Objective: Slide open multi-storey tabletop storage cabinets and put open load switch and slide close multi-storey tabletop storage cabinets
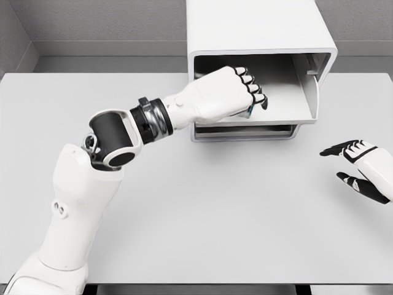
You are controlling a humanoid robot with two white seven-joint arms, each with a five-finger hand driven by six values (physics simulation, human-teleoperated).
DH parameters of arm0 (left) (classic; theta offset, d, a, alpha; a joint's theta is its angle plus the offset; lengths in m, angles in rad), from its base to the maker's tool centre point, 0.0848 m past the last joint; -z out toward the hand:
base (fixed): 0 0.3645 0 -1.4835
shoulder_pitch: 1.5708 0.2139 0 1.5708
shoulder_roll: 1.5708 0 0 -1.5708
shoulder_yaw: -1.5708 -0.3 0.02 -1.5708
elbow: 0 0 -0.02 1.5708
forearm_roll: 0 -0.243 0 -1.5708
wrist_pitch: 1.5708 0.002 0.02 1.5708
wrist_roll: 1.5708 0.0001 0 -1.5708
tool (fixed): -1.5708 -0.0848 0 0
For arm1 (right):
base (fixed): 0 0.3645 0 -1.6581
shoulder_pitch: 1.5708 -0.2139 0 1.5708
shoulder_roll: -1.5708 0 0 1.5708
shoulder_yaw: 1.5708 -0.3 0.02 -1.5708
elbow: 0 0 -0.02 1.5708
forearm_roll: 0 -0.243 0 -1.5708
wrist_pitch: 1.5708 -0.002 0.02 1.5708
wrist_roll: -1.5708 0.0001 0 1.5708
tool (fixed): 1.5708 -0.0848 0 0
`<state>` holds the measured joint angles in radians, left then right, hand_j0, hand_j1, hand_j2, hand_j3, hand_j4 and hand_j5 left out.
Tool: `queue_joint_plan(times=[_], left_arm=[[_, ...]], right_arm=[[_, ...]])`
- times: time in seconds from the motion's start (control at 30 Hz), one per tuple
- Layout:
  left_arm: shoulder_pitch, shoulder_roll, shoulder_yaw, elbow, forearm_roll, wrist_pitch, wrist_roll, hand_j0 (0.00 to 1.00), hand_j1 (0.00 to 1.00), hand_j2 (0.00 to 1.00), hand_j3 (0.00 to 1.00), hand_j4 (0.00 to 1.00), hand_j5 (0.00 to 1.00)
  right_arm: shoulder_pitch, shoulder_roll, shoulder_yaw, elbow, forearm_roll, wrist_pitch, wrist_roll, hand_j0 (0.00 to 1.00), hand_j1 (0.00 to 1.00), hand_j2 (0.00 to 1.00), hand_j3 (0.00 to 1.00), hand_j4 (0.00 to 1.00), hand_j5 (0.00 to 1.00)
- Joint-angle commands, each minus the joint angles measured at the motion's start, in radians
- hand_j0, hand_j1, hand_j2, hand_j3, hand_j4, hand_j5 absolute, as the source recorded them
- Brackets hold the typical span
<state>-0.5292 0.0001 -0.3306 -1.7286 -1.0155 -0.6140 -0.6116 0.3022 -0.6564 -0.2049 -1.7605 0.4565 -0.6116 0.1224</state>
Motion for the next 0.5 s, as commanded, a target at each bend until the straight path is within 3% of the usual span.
queue_joint_plan(times=[0.0, 0.3, 0.47], left_arm=[[0.0, 0.0, 0.001, 0.0, 0.005, 0.003, 0.001, 0.66, 0.66, 0.66, 0.66, 0.66, 0.66], [0.0, 0.0, 0.001, 0.0, 0.005, 0.003, 0.001, 0.68, 0.68, 0.68, 0.68, 0.68, 0.68], [0.003, 0.0, 0.004, -0.017, 0.012, 0.003, 0.001, 0.9, 0.9, 0.9, 0.9, 0.9, 0.9]], right_arm=[[0.0, -0.002, -0.002, 0.0, -0.007, 0.001, -0.001, 0.71, 0.71, 0.71, 0.71, 0.71, 0.71], [0.0, -0.002, -0.002, 0.0, -0.007, 0.001, -0.001, 0.71, 0.71, 0.71, 0.71, 0.71, 0.71], [0.0, 0.0, -0.002, 0.0, -0.007, 0.001, -0.001, 0.71, 0.71, 0.71, 0.71, 0.71, 0.71]])
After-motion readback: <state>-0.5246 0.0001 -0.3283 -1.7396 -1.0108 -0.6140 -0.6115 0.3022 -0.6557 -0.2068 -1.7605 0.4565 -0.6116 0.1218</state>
